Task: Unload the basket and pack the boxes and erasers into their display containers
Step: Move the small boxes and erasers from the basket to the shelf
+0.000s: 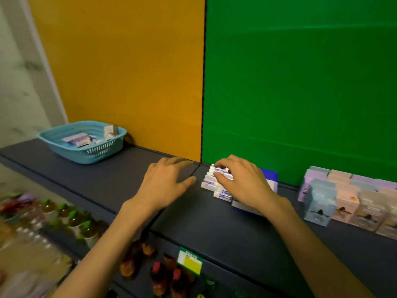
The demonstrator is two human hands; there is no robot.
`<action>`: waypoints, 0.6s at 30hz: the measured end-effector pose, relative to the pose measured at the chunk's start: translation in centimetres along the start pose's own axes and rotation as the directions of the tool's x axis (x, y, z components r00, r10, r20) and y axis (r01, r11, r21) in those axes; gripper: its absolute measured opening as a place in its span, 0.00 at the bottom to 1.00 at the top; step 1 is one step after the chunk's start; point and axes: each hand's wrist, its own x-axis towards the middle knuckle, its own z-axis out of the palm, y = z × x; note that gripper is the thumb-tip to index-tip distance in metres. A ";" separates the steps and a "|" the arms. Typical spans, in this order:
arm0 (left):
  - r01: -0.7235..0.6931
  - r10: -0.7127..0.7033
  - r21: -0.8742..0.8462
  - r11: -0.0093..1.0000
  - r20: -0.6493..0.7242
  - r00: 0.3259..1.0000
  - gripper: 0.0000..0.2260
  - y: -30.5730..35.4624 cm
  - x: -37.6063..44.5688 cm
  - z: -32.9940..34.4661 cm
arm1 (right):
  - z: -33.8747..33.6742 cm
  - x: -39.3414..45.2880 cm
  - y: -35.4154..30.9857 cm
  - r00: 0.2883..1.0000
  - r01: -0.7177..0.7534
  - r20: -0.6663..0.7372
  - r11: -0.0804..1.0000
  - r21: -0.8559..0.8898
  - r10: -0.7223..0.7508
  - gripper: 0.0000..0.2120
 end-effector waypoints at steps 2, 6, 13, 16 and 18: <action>0.026 -0.026 0.017 1.000 0.004 1.000 0.26 -3.4 -1.2 -0.8 | 1.3 1.7 -3.0 0.999 0.032 0.008 0.999 0.005 -0.032 0.15; 0.069 -0.071 0.050 0.996 0.022 0.997 0.26 -10.4 -2.6 -2.9 | 3.6 5.7 -9.1 0.997 0.076 0.000 0.997 0.013 -0.076 0.17; 0.115 -0.114 0.066 0.991 -0.028 0.993 0.25 -21.8 -4.8 -7.3 | 7.7 11.7 -18.3 0.993 0.112 -0.025 0.994 0.000 -0.112 0.17; 0.140 -0.137 0.076 0.987 -0.042 0.990 0.25 -25.9 -5.7 -8.6 | 9.7 13.8 -21.8 0.993 0.118 -0.017 0.993 -0.008 -0.118 0.17; 0.155 -0.152 0.078 0.985 -0.050 0.987 0.25 -28.6 -6.2 -9.2 | 10.9 15.2 -23.7 0.993 0.117 -0.006 0.993 -0.026 -0.118 0.18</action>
